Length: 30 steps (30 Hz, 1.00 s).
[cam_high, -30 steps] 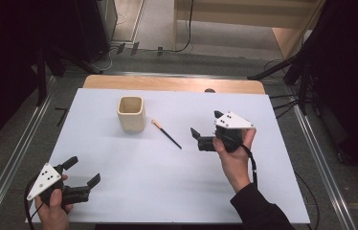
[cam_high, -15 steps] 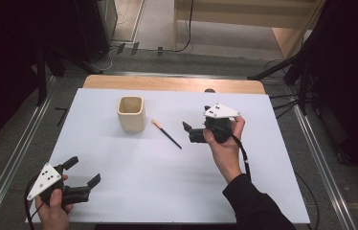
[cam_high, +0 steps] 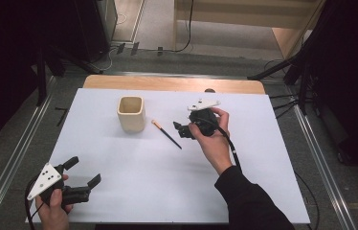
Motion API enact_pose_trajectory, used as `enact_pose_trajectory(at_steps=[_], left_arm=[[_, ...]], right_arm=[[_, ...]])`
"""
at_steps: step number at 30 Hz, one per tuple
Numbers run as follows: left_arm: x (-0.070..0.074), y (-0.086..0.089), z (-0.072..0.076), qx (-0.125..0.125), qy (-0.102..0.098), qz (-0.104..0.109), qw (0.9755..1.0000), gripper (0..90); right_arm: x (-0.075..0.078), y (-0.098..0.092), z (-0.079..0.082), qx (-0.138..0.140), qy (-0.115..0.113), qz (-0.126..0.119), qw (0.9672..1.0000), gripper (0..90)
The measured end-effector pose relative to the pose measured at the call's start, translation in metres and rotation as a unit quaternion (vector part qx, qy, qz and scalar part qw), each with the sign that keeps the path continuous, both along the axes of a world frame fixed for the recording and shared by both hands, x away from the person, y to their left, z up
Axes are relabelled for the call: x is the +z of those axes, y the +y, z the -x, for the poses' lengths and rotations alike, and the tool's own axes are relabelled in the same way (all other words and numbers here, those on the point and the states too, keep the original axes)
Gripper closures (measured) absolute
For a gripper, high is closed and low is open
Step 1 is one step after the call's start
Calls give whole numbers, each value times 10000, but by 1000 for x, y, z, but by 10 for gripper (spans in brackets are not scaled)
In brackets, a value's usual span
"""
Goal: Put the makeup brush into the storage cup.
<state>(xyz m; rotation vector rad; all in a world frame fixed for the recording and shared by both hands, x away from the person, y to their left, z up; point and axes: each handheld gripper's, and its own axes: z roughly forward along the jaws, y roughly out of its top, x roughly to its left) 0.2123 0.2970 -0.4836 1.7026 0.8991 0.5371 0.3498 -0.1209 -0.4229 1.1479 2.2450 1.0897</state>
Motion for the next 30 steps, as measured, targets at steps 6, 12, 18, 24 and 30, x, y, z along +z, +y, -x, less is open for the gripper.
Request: enact_pose_trajectory(at_steps=[6, 12, 18, 24, 30], left_arm=[[0, 0, 0, -14, 1, -3, 10000, 0], [0, 0, 0, -22, -2, -7, 10000, 0], [0, 0, 0, -27, -7, -9, 10000, 0], [0, -1, 0, -18, -16, -40, 10000, 0], [0, -4, 1, -50, -48, -164, 9998, 0]], right_arm=[[-4, 8, -10, 192, 357, 29, 9992, 312], [-5, 18, -18, 448, 727, 214, 9961, 390], [-7, 26, -22, 440, 755, 408, 9953, 489], [-13, 32, -26, 616, 956, 594, 9917, 680], [-17, 41, -29, 804, 1196, 889, 9856, 730]])
